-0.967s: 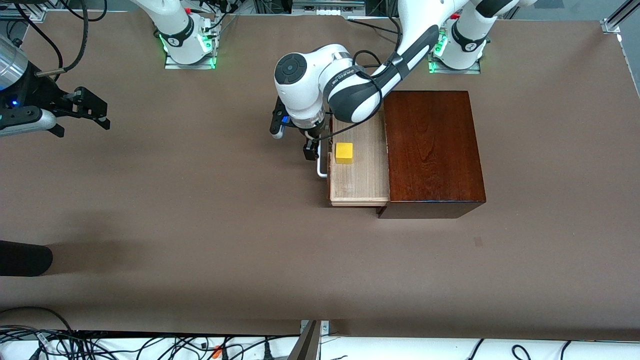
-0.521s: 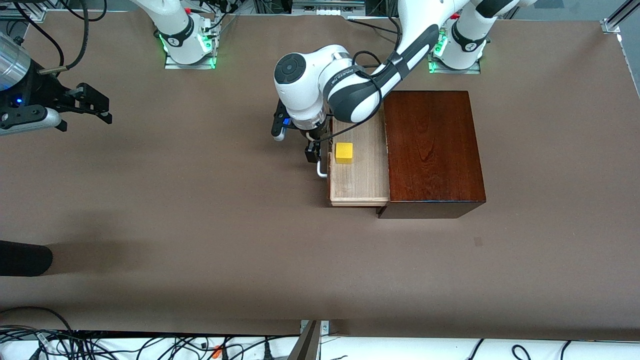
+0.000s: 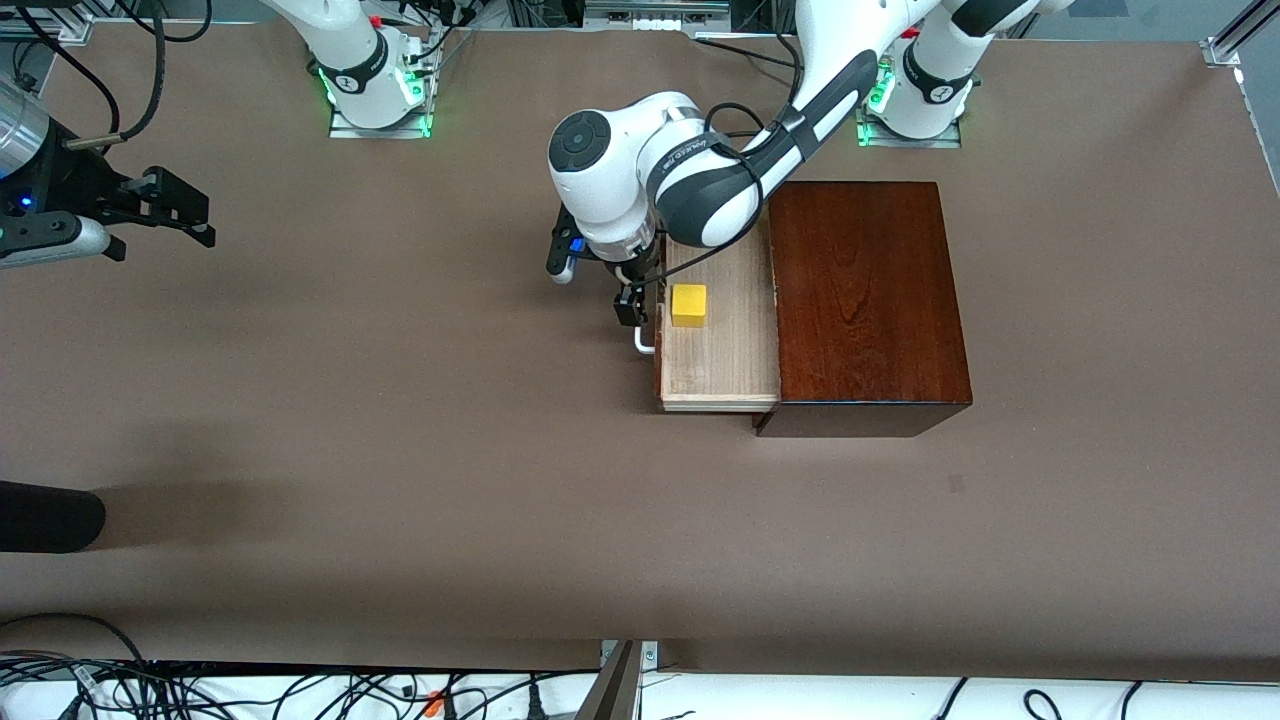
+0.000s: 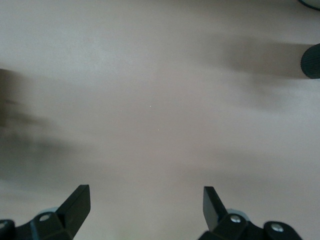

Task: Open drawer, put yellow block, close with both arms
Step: 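Push the drawer shut into the box with the left gripper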

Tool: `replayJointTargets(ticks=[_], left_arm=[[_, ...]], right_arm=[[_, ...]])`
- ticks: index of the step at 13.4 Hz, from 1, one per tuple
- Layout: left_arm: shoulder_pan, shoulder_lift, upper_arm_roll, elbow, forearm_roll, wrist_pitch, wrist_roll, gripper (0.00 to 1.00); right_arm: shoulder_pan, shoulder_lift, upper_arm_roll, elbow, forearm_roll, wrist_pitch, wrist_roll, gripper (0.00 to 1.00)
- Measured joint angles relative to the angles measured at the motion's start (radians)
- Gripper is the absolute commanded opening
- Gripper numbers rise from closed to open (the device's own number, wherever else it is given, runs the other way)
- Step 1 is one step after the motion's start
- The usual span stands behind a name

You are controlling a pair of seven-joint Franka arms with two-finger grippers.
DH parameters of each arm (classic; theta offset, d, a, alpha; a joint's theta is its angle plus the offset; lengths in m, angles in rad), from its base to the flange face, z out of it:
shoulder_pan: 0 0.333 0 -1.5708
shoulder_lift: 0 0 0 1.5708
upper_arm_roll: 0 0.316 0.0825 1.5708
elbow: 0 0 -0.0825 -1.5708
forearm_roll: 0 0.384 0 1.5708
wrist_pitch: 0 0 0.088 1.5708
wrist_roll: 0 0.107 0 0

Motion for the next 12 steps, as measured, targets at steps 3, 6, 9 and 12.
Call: replayJointTargets(ticks=[3, 6, 9, 12], left_arm=[[0.000, 0.000, -0.002, 0.008, 0.000, -0.020, -0.002, 1.00], [0.006, -0.002, -0.002, 0.020, 0.000, -0.061, -0.003, 1.00], [0.018, -0.003, -0.005, 0.018, 0.017, -0.101, -0.004, 1.00], [0.039, -0.010, -0.003, 0.006, 0.039, -0.148, 0.003, 1.00]], right_arm=[[0.000, 0.000, 0.000, 0.000, 0.000, 0.000, 0.000, 1.00], [0.000, 0.000, 0.000, 0.000, 0.000, -0.001, 0.000, 1.00], [0.000, 0.000, 0.000, 0.000, 0.000, -0.001, 0.000, 1.00], [0.000, 0.000, 0.000, 0.000, 0.000, -0.001, 0.000, 1.00]])
